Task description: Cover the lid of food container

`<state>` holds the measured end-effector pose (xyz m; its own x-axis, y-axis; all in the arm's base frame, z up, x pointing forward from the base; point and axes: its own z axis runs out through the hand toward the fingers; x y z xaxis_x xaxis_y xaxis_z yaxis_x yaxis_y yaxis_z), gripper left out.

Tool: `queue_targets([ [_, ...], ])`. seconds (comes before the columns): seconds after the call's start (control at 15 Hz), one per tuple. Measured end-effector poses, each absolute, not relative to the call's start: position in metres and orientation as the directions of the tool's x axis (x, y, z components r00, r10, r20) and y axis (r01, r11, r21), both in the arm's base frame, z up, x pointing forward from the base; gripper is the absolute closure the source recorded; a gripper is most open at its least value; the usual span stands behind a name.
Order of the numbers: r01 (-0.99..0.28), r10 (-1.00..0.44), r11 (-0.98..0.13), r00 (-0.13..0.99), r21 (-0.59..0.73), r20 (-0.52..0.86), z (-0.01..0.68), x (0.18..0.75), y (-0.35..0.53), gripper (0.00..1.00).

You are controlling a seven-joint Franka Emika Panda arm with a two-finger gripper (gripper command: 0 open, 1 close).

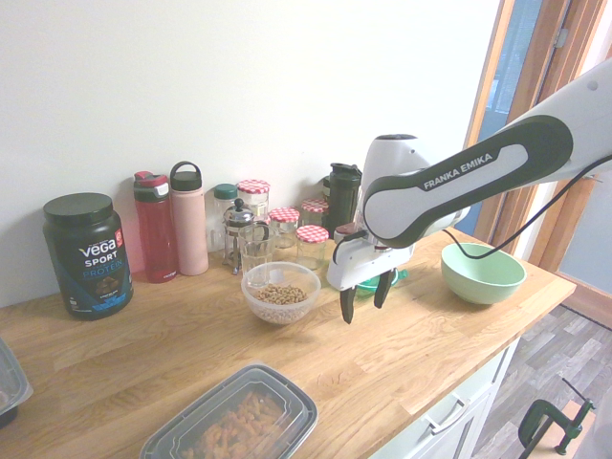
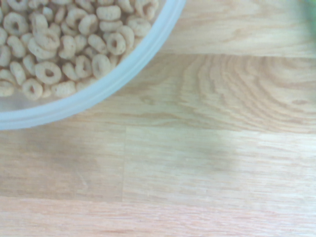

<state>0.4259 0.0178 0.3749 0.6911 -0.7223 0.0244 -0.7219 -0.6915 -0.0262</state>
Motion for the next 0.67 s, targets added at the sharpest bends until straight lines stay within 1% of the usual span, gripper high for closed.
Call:
queue_targets([
  [0.13, -0.723, -0.723, -0.69, 0.69, -0.03, 0.023, 0.376, 0.427, 0.016, 0.0],
  [0.27, -0.702, -0.704, -0.708, 0.71, -0.081, 0.003, 0.389, 0.437, 0.005, 0.0],
  [0.47, -0.67, -0.667, -0.727, 0.741, -0.148, -0.082, 0.427, 0.466, -0.051, 0.0],
  [0.67, -0.684, -0.663, -0.701, 0.729, -0.202, -0.171, 0.443, 0.493, -0.114, 0.0],
])
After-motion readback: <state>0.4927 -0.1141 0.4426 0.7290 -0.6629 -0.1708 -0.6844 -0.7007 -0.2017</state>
